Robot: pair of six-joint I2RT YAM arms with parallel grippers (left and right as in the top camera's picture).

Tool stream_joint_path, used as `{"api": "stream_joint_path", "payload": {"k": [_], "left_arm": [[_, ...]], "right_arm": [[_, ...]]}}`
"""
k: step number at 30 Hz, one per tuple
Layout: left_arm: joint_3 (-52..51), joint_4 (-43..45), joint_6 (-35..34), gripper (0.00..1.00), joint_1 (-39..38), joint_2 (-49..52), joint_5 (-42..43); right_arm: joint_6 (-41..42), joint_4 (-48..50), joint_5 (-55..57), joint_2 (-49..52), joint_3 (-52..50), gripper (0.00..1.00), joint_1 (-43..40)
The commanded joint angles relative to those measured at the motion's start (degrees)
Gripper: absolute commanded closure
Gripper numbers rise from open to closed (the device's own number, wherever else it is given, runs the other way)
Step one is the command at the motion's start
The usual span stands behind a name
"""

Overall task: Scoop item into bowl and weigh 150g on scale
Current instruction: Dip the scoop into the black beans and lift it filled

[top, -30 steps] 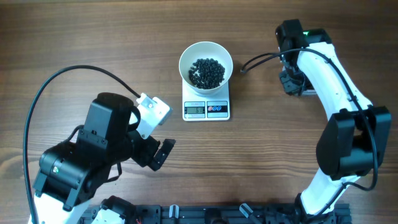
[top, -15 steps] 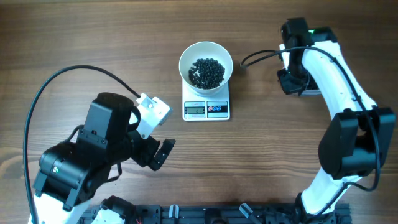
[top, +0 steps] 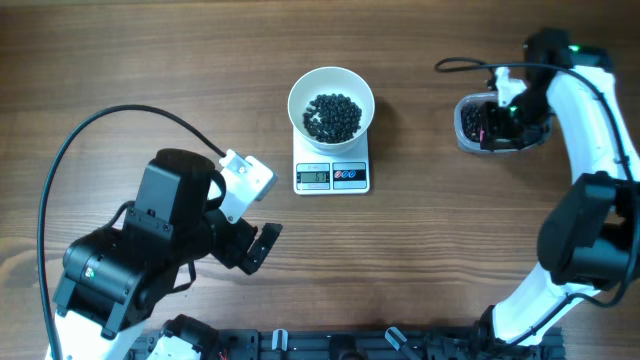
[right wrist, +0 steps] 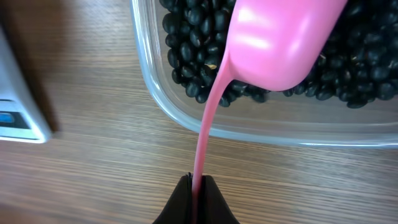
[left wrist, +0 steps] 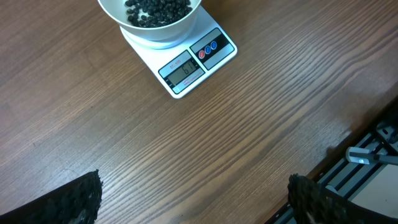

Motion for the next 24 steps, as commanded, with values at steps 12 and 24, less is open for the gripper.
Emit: {"api": "stream_joint_path", "payload": {"k": [12, 24], "left_arm": [[0.59, 0.17, 0.68, 0.00, 0.31, -0.31, -0.13], [0.59, 0.20, 0.68, 0.00, 0.31, -0.31, -0.13]], "right_arm": [[-0.04, -6.03, -15.39, -0.57, 0.48, 0.96, -12.46], [-1.84, -6.71, -17.77, -0.55, 0.46, 0.96, -17.84]]}}
